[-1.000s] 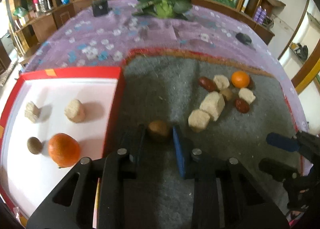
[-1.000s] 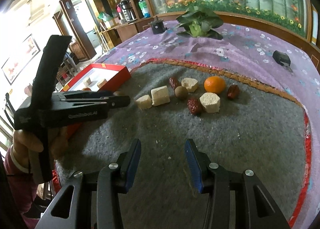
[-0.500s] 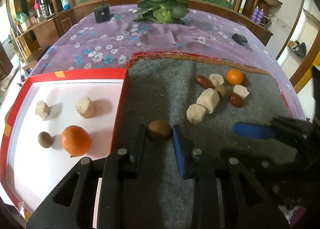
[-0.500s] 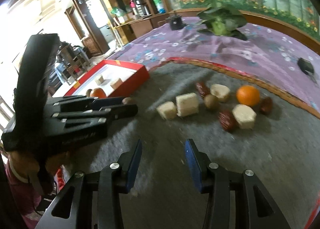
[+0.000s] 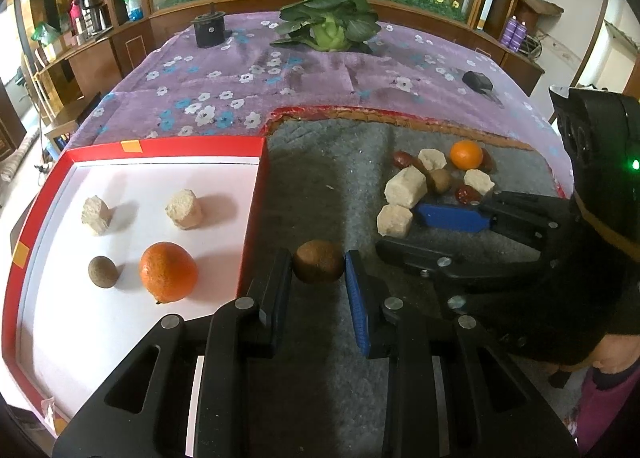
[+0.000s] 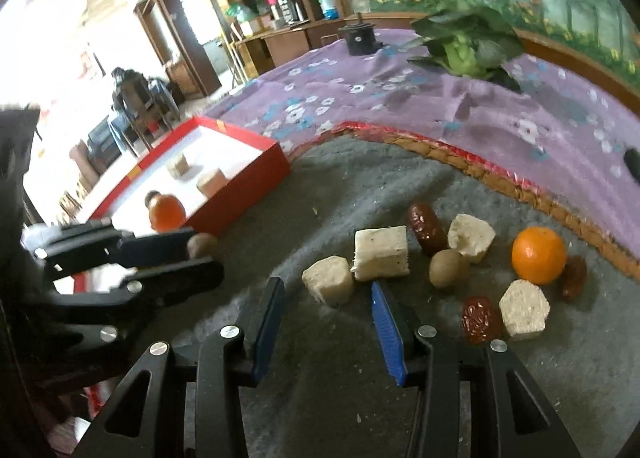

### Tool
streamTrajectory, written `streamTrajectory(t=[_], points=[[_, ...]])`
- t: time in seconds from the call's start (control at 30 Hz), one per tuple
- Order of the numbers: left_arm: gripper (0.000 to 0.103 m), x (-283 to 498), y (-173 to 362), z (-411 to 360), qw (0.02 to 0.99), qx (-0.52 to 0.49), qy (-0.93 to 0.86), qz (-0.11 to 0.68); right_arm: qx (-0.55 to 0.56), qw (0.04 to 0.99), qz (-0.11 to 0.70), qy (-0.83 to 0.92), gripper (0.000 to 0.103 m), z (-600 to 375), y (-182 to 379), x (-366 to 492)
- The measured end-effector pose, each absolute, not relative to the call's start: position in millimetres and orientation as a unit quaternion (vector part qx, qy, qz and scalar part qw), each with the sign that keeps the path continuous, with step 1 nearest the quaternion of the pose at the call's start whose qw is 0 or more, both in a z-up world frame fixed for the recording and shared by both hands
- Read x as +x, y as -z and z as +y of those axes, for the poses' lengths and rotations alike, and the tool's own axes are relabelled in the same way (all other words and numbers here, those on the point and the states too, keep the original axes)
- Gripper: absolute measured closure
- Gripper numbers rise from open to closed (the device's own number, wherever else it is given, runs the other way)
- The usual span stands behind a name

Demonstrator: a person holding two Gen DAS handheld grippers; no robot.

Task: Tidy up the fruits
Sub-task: 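Grasp a tan round cake with the right tool while the left tool holds the kiwi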

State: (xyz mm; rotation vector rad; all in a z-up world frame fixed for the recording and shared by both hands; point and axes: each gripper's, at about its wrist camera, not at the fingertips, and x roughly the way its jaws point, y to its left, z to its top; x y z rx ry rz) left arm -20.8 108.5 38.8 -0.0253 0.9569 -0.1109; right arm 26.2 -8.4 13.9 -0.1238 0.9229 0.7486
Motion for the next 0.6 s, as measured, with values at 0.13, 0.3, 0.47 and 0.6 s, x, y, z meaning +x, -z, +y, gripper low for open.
streamTrajectory(t=[0.13, 0.3, 0.47, 0.6], points=[[0.077, -23, -38, 109, 0.885, -0.013, 0.053, 0.462, -0.090, 0.836, 0.429, -0.331, 0.076, -4, -13, 24], [0.077, -26, -39, 109, 0.886, -0.013, 0.050, 0.461, -0.082, 0.838, 0.432, -0.323, 0.078, -13, -20, 16], [0.077, -30, -46, 108, 0.890, -0.012, 0.048, 0.453, -0.072, 0.846, 0.419, -0.321, 0.078, -28, -34, -2], [0.077, -35, -53, 107, 0.895, -0.010, 0.046, 0.444, -0.063, 0.851, 0.411, -0.320, 0.078, -37, -43, -15]])
